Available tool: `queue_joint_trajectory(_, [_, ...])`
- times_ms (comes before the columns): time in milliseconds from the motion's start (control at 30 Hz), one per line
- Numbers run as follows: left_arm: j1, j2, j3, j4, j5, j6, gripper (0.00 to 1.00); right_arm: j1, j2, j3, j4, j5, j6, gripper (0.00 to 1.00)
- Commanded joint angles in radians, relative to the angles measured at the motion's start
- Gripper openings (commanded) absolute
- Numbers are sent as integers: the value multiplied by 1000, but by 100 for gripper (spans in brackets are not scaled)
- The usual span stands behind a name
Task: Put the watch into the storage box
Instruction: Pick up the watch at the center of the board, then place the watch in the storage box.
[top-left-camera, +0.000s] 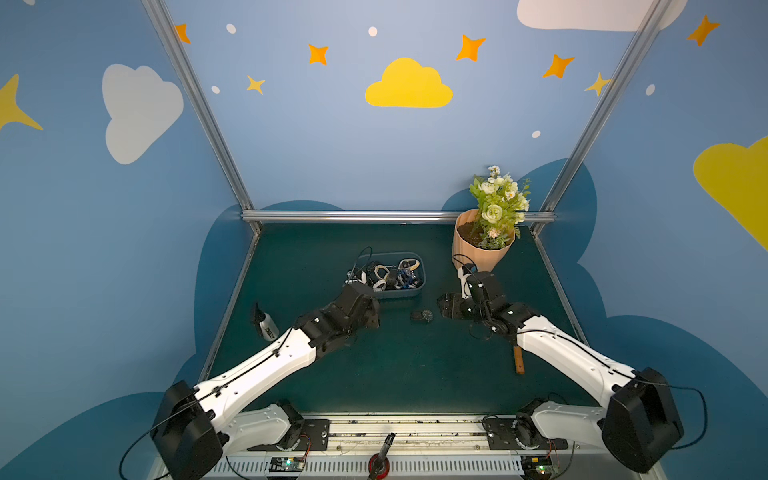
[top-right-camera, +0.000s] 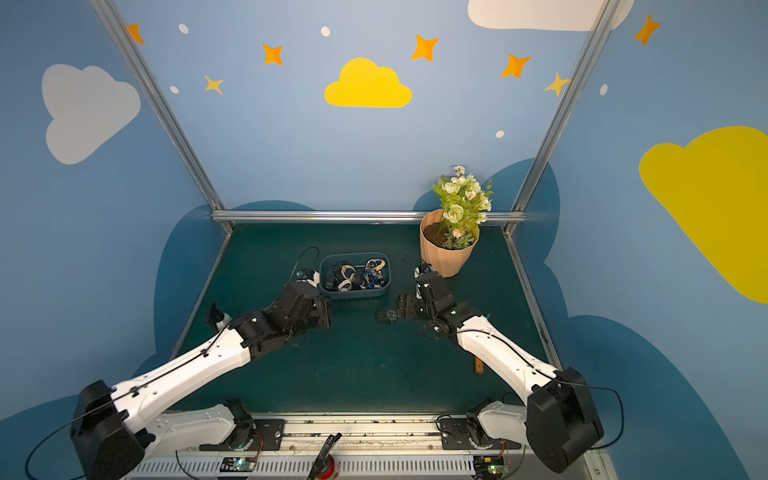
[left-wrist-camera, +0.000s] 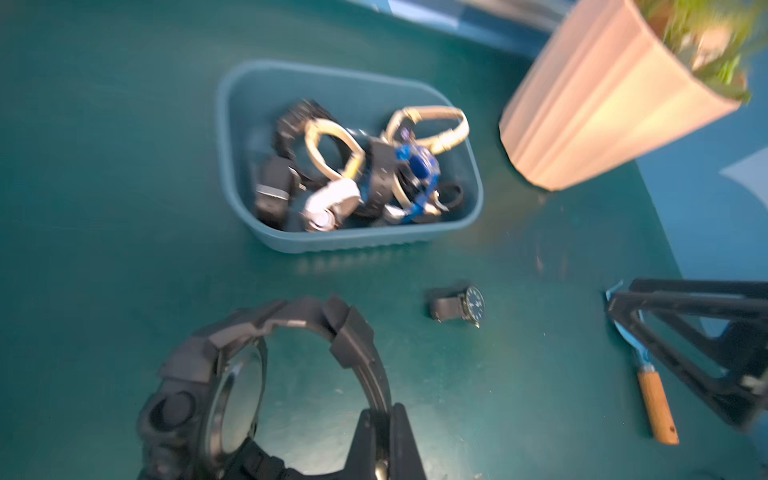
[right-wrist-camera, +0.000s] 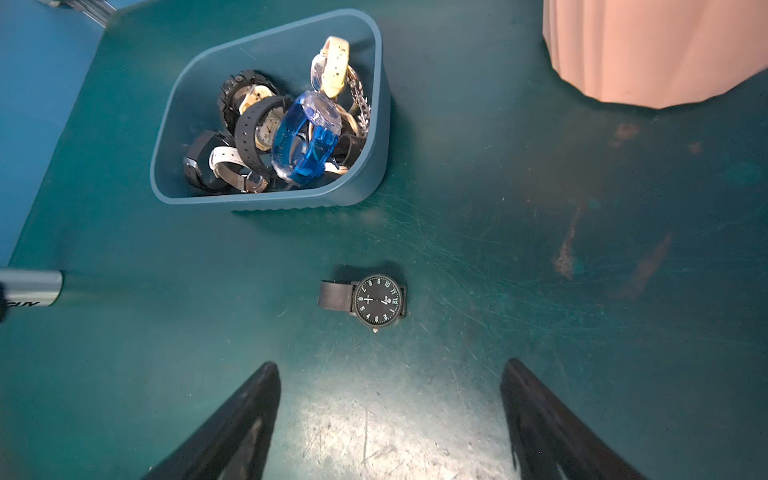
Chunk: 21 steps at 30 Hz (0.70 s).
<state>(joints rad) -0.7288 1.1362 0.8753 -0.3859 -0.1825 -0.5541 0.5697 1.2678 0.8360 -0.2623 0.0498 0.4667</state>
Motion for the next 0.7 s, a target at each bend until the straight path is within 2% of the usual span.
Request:
queue_joint_trajectory(0, [31,-28,-27,3,-8,33,4,-5,16,46,26,-35,10,84])
queue_joint_trajectory(133, [87,-1,4,33,60,72,4,-5,27,46,31,-42,18,84])
queue_joint_trajectory(300, [163,122,121,69,153,132,4,-5,30,40,21,-37,23,84])
queue_joint_trajectory(467, [223,321,279,44,248,161,4,-5,17,46,-5,-17,10,84])
queue_joint_trajectory(667, [258,544,460,8,279,194,4,-9,-1,45,-27,14,0,84])
